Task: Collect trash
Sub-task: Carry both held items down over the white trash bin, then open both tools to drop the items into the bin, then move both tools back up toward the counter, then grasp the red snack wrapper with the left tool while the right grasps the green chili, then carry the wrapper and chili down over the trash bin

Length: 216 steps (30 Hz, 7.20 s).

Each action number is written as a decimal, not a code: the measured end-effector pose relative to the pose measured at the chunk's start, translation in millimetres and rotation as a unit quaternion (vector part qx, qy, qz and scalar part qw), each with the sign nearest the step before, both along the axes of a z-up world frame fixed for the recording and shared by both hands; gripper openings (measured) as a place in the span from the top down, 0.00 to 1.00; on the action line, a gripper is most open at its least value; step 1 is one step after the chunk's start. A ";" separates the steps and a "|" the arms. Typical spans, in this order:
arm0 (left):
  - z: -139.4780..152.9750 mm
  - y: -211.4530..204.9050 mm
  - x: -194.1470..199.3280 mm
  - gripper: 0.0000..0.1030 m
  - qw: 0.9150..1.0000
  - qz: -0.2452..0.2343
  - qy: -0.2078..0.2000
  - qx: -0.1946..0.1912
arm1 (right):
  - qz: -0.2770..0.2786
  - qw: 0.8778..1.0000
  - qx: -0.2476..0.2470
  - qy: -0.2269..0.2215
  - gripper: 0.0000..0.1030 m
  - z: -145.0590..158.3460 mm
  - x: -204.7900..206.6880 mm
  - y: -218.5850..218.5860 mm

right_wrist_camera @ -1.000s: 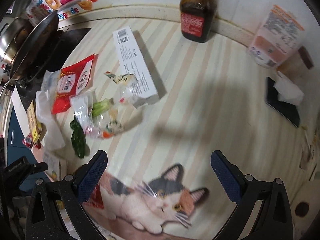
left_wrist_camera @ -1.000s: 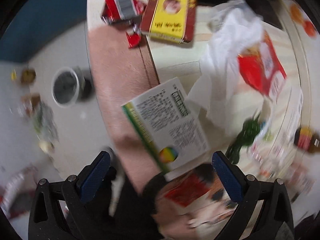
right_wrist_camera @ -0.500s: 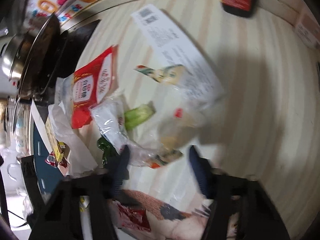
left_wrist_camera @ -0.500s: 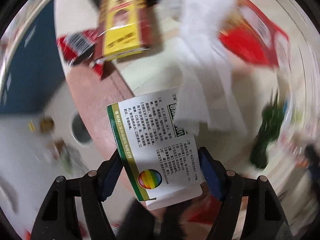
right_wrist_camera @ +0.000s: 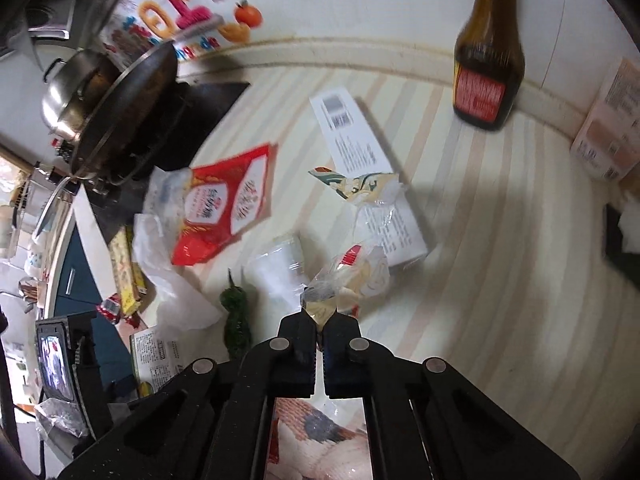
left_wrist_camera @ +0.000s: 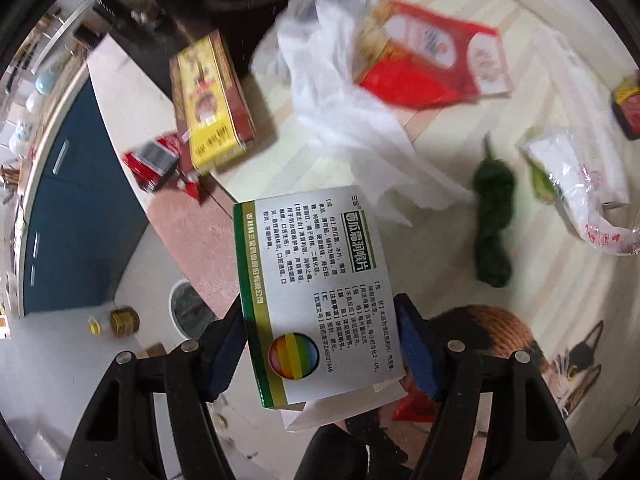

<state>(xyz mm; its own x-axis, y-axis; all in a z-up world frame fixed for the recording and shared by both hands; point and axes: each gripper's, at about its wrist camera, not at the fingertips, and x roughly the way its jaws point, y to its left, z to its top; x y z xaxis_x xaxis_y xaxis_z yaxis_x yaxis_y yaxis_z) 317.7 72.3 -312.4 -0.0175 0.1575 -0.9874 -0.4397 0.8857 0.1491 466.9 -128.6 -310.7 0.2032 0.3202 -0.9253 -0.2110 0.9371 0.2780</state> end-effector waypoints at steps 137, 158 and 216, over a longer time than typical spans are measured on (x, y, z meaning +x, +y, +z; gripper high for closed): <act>6.5 209.1 -90.2 0.00 0.987 0.126 -0.097 -0.008 | 0.020 0.998 -0.050 0.033 0.24 -27.1 -52.3 107.6; 1.1 201.6 -54.7 0.99 0.988 0.083 -0.121 -0.037 | 0.056 0.996 -0.055 0.034 0.74 -71.2 -26.5 125.1; -348.7 440.5 -525.3 0.99 0.867 0.481 -0.052 -0.119 | 0.448 0.880 0.005 0.157 0.74 -375.2 -470.9 556.1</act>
<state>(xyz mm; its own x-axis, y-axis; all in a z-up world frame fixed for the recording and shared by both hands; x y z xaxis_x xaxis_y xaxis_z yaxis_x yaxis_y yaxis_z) -207.6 512.8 -661.2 0.0630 -0.0900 -0.9939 -0.9921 0.1028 -0.0722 -4.0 427.4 -685.9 -0.4005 0.2298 -0.8870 -0.7753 0.4310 0.4617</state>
